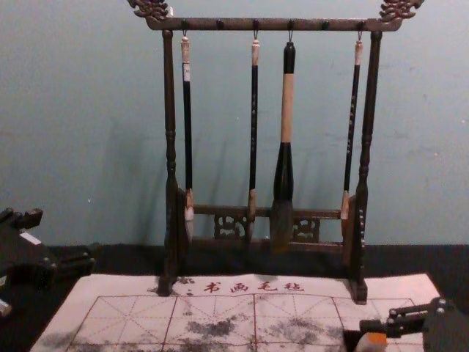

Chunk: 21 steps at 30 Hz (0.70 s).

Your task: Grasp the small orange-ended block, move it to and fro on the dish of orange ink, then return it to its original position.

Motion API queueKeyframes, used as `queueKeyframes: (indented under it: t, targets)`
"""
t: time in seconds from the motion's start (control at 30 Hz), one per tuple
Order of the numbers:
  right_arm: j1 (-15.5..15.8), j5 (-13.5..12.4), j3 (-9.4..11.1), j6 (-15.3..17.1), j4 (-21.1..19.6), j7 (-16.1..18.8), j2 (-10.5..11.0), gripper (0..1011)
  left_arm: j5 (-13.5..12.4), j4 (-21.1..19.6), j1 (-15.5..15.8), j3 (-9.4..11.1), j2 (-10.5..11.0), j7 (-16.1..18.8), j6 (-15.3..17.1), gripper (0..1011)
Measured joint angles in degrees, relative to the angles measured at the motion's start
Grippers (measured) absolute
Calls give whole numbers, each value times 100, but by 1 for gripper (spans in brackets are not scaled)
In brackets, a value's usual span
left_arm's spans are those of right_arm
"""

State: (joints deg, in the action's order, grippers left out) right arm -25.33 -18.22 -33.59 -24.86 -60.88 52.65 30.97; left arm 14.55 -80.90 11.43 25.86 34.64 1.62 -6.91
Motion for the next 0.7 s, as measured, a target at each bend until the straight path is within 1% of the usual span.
queueKeyframes:
  t: [0.03, 0.1, 0.13, 0.2, 0.23, 0.27, 0.4, 0.7]
  targets:
    - [0, 0, 0, 0, 0, 1, 0, 375, 0, 0, 0, 0, 0, 0, 0, 1001]
    - [0, 0, 0, 0, 0, 1, 0, 336, 0, 0, 0, 0, 0, 0, 0, 1001]
    - [0, 0, 0, 0, 0, 2, 0, 272, 0, 0, 0, 0, 0, 0, 0, 1001]
    - [0, -1, 0, 0, 0, 1, 0, 218, 0, 0, 0, 0, 0, 0, 0, 1001]
    - [0, -1, 0, 0, 0, 1, 0, 218, 0, 0, 0, 0, 0, 0, 0, 1001]
    - [0, -1, 0, 0, 0, 1, 0, 174, 0, 0, 0, 0, 0, 0, 0, 1001]
    - [-1, -2, 0, -1, 0, 1, 0, 140, 0, 0, 0, 0, 0, 0, 0, 1001]
    - [-1, -2, 0, -1, 0, -7, 0, 136, 0, 0, 0, 0, 0, 0, 0, 1001]
